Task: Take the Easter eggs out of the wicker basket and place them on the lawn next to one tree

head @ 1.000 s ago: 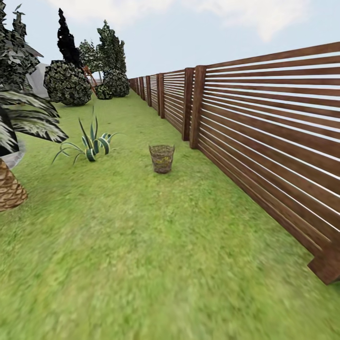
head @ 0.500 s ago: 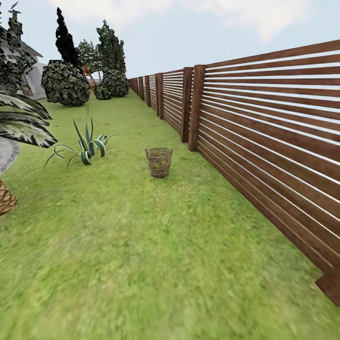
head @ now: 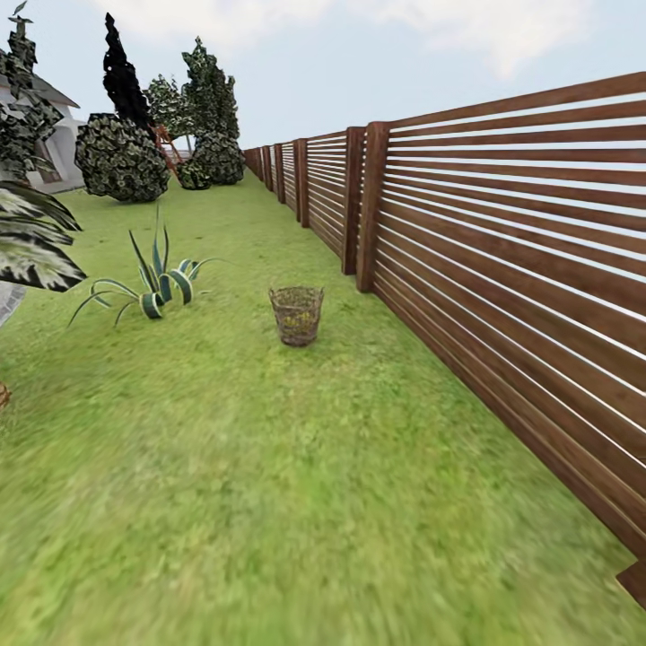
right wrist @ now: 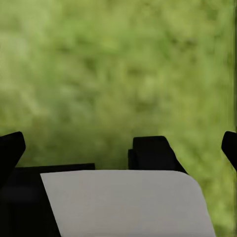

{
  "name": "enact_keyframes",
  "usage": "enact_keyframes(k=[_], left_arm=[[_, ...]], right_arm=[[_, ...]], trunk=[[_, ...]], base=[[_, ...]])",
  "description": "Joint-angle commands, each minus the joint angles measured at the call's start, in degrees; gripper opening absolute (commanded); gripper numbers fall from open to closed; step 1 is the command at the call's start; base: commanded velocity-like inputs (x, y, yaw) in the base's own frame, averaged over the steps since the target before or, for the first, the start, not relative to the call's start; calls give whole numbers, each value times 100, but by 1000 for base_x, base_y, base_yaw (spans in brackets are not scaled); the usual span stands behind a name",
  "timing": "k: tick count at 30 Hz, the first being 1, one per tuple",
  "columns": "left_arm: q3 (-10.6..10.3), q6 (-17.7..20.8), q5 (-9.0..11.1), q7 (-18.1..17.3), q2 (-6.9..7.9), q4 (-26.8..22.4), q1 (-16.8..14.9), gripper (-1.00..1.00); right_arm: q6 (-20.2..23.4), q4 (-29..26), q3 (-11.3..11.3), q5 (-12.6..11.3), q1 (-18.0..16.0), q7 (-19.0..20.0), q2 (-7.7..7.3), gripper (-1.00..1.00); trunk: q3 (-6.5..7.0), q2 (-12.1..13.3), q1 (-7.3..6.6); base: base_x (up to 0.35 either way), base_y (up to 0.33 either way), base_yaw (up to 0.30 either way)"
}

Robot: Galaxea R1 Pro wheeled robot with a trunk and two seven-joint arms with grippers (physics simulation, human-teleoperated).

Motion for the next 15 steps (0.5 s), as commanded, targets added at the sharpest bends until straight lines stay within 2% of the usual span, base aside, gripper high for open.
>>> enact_keyframes(k=[1, 7, 15], left_arm=[[11, 15, 59, -22, 1, 13, -6, 100], [10, 15, 59, -22, 1, 13, -5, 100], [11, 15, 59, -22, 1, 12, -4, 100]], right_arm=[[-32, 12, 4, -21, -6, -12, 2, 100], [-33, 12, 4, -17, -6, -12, 5, 100], [-26, 12, 5, -21, -6, -12, -6, 100]], trunk=[[-5, -2, 3], [-5, -2, 3], [-5, -2, 3]], base=[[313, -100, 102], [313, -100, 216], [313, -100, 40]])
